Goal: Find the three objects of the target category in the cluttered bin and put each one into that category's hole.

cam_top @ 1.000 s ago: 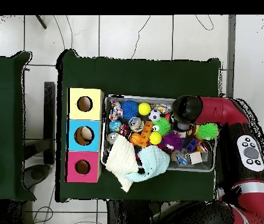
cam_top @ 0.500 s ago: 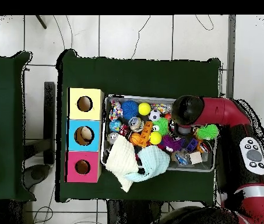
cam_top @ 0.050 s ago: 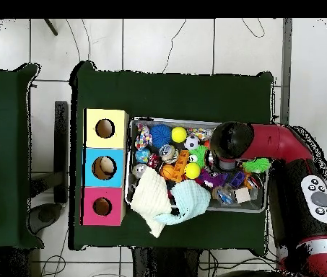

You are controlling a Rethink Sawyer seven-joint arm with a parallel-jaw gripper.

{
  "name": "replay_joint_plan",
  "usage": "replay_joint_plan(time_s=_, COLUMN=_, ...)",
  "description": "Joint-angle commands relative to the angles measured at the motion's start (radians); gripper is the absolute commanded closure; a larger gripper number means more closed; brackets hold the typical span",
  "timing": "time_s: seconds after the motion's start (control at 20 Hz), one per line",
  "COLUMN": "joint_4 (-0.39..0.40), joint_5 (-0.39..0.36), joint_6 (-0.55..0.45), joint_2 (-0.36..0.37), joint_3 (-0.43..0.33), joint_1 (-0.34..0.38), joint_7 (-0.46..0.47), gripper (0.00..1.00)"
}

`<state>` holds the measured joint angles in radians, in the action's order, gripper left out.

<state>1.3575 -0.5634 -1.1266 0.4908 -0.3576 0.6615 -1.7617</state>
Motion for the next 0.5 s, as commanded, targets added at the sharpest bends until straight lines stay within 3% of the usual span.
replay_joint_plan(time_s=0.05, joint_4=0.157, joint_5=0.027, joint_6=0.154, joint_2=0.002, joint_3=-0.130, joint_1=0.028, joint_7=0.200, gripper=0.00)
replay_joint_plan(time_s=0.25, joint_4=0.178, joint_5=0.023, joint_6=0.195, joint_2=0.006, joint_3=-0.142, joint_1=0.030, joint_7=0.166, gripper=0.00)
replay_joint_plan(time_s=0.5, joint_4=0.145, joint_5=0.016, joint_6=0.185, joint_2=-0.019, joint_3=-0.144, joint_1=0.013, joint_7=0.159, gripper=0.00)
